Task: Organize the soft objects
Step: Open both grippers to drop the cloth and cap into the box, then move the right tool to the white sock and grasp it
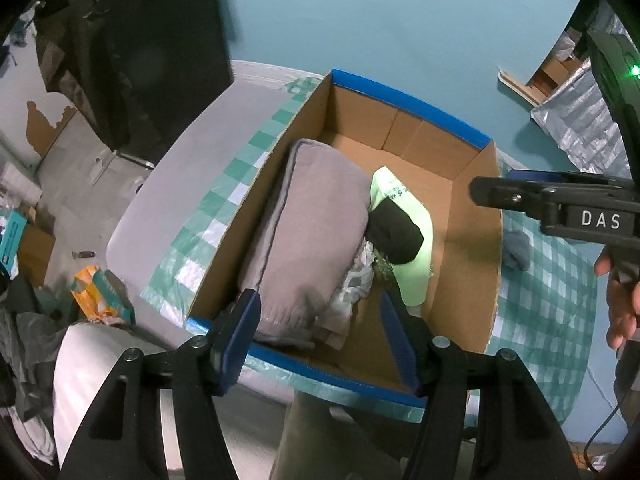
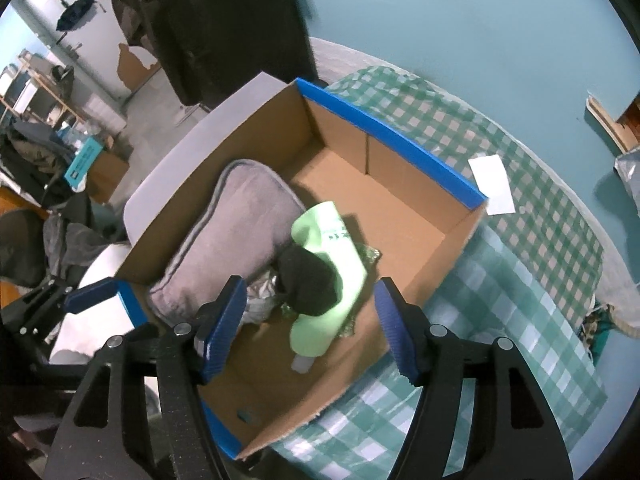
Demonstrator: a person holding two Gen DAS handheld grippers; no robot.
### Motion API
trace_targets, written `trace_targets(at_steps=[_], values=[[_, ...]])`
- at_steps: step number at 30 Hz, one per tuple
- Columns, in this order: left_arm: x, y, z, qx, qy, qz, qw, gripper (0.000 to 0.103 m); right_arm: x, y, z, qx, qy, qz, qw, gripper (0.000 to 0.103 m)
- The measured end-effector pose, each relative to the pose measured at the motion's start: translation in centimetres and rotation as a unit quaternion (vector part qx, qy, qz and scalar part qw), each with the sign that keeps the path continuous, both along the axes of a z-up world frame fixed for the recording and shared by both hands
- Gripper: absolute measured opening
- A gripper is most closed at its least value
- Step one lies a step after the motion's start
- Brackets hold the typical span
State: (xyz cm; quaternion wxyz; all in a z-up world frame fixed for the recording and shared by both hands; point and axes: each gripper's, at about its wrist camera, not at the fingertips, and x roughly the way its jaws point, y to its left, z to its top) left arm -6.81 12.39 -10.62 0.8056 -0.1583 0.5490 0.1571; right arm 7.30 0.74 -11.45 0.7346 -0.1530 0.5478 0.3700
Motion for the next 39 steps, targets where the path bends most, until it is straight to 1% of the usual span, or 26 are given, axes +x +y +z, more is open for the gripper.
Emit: trace_targets(at_steps=[8,22,25,28,36,39], values=[[0.1,-0.9,0.1,0.002,0.0,-0.004,1.0,0.065,1.1,-3.2,-0.2,-0.012,-0.002,-0.019,1.0,0.068],[1.5,-4.5,0.7,0.016,-0.003,-0.041,0.999,0.065,2.0,-8.4,-0.5,-0.019,-0.007,-0.048,0.999,0.068],[2.0,-5.3,0.9,0.02,-0.005,-0.048,0.9986,0.066,2.4,-9.9,-0.9,-0.023,-0.007,-0.058,0.998,0.068],[2.5,-6.3,1.0,0.025,-0.006,-0.055,0.9982,0.07,3.0,-11.5,-1.4,-0.03,-0.004,-0.068,0.997,0.068],[4.0,-9.0,0.8,0.028,-0.002,-0.075,0.9968,0.07,4.3,-14.5,-3.1,-0.052,0.001,-0.081,0.995,0.068],[4.7,-10.6,0.9,0.034,-0.004,-0.091,0.9953,0.07,4.8,-15.4,-4.0,-0.059,0.005,-0.081,0.995,0.068]])
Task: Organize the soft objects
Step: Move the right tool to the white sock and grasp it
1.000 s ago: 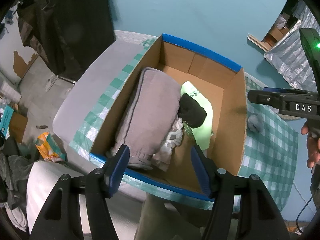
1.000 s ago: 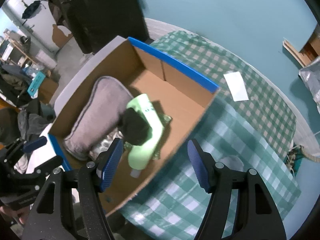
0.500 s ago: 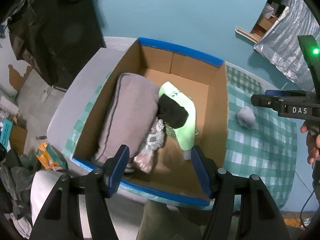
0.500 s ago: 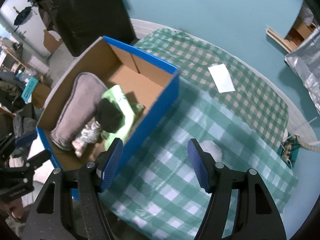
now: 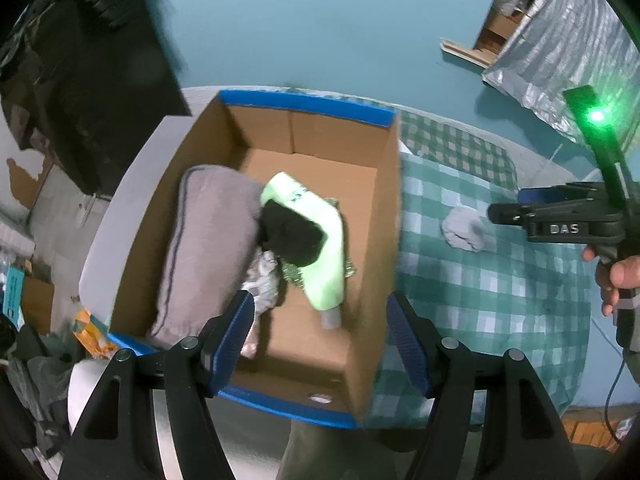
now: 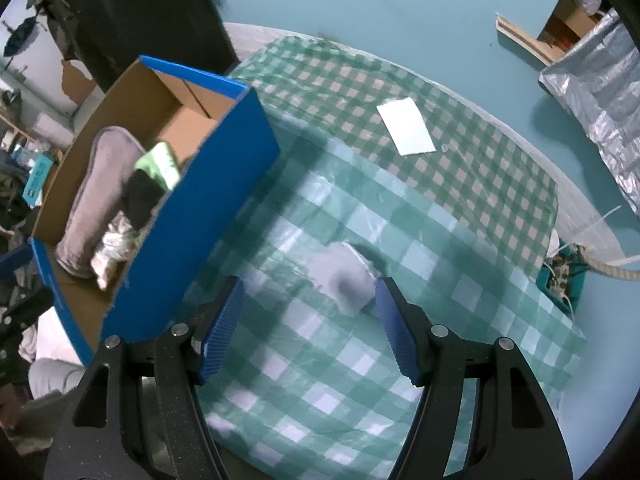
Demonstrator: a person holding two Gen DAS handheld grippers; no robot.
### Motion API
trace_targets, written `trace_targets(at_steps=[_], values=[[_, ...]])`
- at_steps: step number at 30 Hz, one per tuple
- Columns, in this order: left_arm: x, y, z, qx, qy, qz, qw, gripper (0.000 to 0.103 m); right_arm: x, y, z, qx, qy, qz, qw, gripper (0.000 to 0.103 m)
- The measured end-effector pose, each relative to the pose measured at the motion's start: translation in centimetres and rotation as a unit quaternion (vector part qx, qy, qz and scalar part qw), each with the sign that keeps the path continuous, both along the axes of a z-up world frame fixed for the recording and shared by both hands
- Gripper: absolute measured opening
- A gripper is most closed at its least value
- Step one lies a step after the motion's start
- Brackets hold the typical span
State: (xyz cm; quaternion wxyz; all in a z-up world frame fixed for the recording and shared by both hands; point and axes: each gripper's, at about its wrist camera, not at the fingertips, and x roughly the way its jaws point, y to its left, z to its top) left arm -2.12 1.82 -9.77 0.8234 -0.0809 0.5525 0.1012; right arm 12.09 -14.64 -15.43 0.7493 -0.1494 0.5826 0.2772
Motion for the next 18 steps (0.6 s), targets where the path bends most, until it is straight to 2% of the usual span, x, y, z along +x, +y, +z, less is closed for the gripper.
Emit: trace_targets(at_steps=[11,18], values=[[2.9,-5.4,-0.8,0.001,0.011,-0.052,0.9986,0.07,1.2,-1.4,-3.4,-0.022,0.019,0.022,0.999,0.069],[3.8,-8.2,-3.0,-0.001,0.037,-0.076,0.9964,0.07,1.6,-1.2,-5.3,-0.035,0.021,0.062,0.997,0.069]])
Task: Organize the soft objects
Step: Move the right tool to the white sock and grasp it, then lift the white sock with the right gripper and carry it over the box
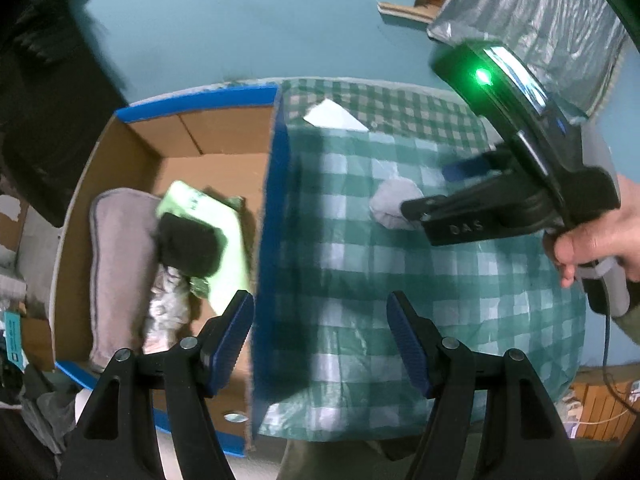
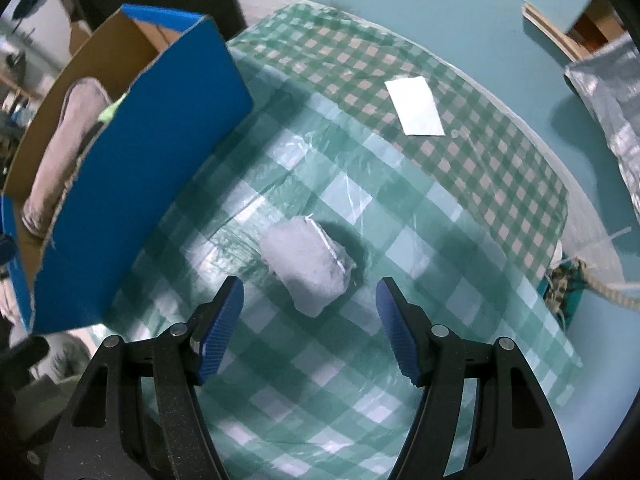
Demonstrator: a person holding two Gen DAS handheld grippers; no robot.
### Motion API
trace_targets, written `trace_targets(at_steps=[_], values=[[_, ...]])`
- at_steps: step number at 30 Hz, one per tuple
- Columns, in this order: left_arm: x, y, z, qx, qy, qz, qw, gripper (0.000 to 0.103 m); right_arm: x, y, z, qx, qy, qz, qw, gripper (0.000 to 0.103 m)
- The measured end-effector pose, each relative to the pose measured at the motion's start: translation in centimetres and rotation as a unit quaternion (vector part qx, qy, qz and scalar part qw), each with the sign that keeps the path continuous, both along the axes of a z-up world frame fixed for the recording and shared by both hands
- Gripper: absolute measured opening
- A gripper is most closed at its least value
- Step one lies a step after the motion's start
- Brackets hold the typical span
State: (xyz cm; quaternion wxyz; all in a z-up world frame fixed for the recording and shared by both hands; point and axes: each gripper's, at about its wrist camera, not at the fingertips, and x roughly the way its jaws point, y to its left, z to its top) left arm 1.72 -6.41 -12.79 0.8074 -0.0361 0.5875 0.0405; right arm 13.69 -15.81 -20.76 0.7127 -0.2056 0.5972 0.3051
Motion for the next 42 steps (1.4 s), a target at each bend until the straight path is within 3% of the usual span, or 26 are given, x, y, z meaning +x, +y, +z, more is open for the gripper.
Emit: trace_targets(at_steps=[14,22,25,29,34,42], values=[[1.4,-0.8,-4.2,-0.028,0.051,0.038,0.9976,0.07,0.6,1.8,-3.6,-0.028,0.0,0.049,0.998,0.069],[1.7,-0.6,-5.2,-0.015,0.058,0.045,0.9972,0.07,0.4,2.2,-5.1,-0.04,-0.003,0.059,0.997,0.068],[1.9,-1.0,-5.4,-0.015,0.059,0.036,0.9975,0.061,0.3,2.3,-5.2,-0.035,0.002,0.06,0.998,0.049],[2.1,-1.1,-5.5,-0.015,0.063,0.033,0.9973,0.043,0.2,2.1,-4.9,-0.02,0.007,0.049,0.999,0.032],[2.2,-0.8,-5.4,-0.019,0.062,0.035,0.9973,0.031,0.2,1.4,-4.3,-0.005,0.015,0.029,0.999,0.028],[2.0,-0.6,-4.6,-0.017,0.057,0.033,0.9977,0.028,-0.6,0.1,-3.0,0.005,0.016,0.005,1.0,0.028]])
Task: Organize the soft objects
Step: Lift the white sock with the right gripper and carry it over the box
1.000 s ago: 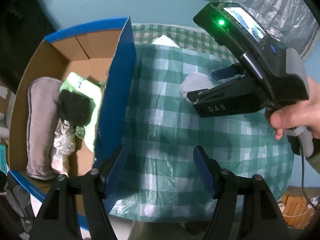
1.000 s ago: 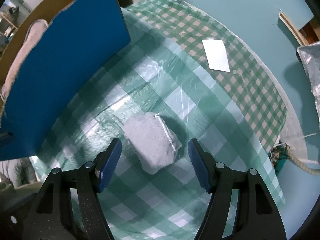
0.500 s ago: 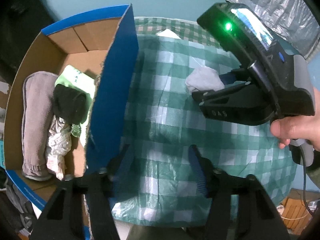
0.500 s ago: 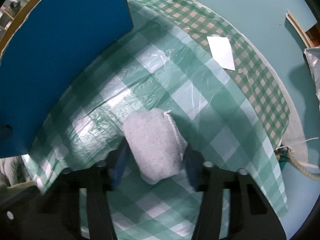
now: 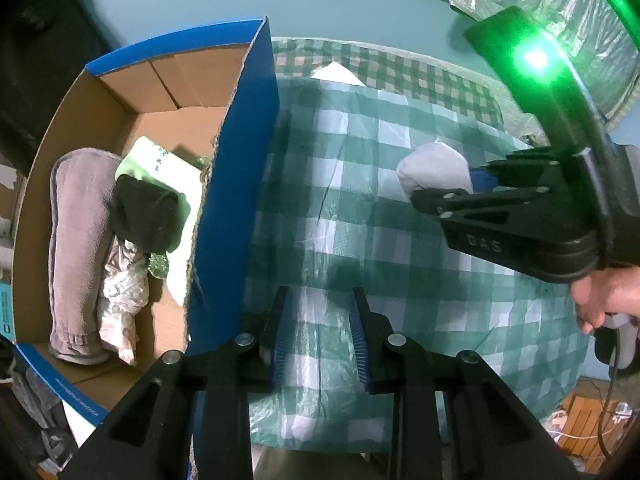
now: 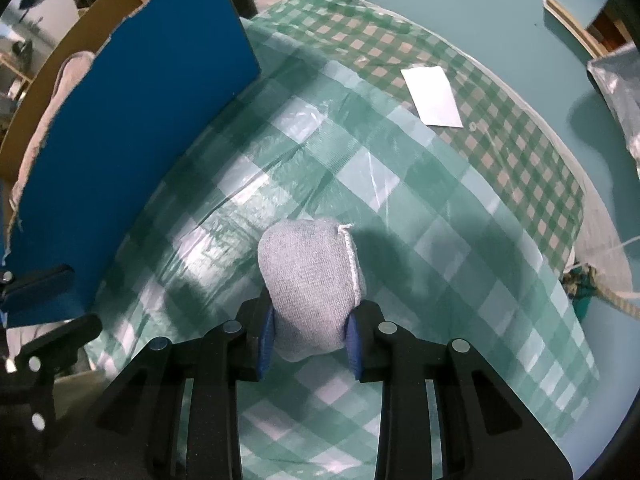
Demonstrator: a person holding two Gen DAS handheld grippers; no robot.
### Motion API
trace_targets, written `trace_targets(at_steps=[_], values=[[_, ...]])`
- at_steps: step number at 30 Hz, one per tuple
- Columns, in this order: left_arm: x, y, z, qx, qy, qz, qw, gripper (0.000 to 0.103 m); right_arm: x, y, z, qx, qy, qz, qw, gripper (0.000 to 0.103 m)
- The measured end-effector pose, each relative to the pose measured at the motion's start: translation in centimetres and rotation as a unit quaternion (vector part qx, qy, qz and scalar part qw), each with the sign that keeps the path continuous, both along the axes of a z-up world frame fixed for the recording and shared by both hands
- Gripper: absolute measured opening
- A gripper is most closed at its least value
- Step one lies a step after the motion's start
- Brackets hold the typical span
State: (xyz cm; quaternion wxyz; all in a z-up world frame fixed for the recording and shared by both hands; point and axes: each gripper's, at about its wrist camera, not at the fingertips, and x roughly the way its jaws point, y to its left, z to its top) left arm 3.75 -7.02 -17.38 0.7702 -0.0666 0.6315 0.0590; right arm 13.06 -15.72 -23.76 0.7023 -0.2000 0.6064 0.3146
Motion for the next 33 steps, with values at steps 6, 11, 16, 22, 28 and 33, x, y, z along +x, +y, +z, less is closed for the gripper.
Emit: trace_targets(at_steps=[6,11,16,22,28,33], values=[[-0.2,0.0,0.6,0.001,-0.004,-0.003,1.0,0.028,-0.7,-0.9,1.5,0.01,0.0,-0.021,1.0,0.028],[-0.3,0.2,1.1,0.0,-0.006,-0.004,1.0,0.025,-1.3,-1.5,3.1,0.02,-0.005,-0.031,0.999,0.028],[-0.4,0.3,1.6,-0.004,-0.01,-0.003,0.9999,0.023,-2.0,-2.1,4.6,0.032,-0.008,-0.043,0.999,0.028],[-0.5,0.5,3.0,-0.011,-0.02,-0.001,0.9997,0.02,-3.2,-2.3,6.7,0.041,-0.016,-0.056,0.997,0.028],[-0.7,1.0,4.6,-0.011,-0.034,0.002,0.9994,0.02,-4.4,-2.4,8.7,0.059,-0.019,-0.068,0.996,0.028],[-1.0,1.8,6.1,-0.011,-0.044,0.008,0.9989,0.02,-5.4,-2.1,10.5,0.073,-0.027,-0.077,0.994,0.028]])
